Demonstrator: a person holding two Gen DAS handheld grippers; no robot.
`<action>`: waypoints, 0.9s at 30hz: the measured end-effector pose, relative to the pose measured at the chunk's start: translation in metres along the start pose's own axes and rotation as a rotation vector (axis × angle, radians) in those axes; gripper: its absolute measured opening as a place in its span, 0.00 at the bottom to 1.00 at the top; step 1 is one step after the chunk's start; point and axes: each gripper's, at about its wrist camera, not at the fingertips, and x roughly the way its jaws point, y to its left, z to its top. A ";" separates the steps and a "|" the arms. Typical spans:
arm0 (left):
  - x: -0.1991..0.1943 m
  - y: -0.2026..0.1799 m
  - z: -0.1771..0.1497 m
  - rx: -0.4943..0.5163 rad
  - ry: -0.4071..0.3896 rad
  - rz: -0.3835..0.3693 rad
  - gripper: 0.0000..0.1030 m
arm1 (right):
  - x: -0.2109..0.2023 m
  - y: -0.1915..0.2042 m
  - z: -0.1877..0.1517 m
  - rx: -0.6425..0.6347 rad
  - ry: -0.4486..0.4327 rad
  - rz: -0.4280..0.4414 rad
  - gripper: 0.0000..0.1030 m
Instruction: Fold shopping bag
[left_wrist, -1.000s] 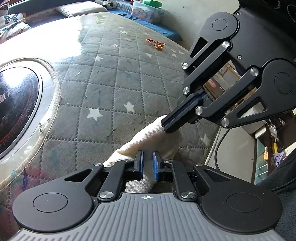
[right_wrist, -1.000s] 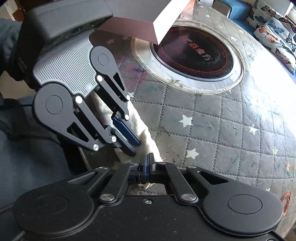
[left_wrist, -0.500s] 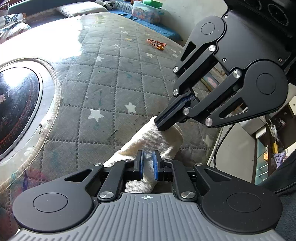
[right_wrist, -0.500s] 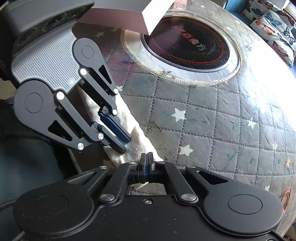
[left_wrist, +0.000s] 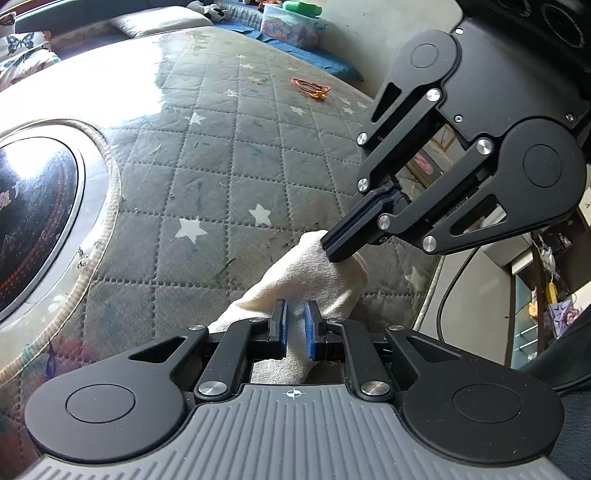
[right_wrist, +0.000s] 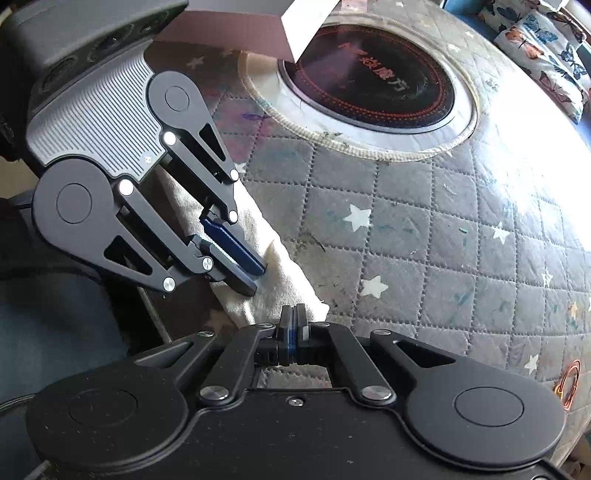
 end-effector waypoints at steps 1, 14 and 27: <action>0.001 0.003 0.000 0.004 0.000 0.002 0.11 | 0.002 0.000 0.001 -0.002 0.012 0.006 0.00; -0.006 -0.003 -0.012 0.035 -0.002 0.014 0.11 | 0.006 0.003 0.004 -0.002 0.038 -0.030 0.00; -0.001 -0.012 -0.013 0.042 -0.016 0.030 0.11 | 0.005 0.013 0.005 0.011 0.035 -0.035 0.00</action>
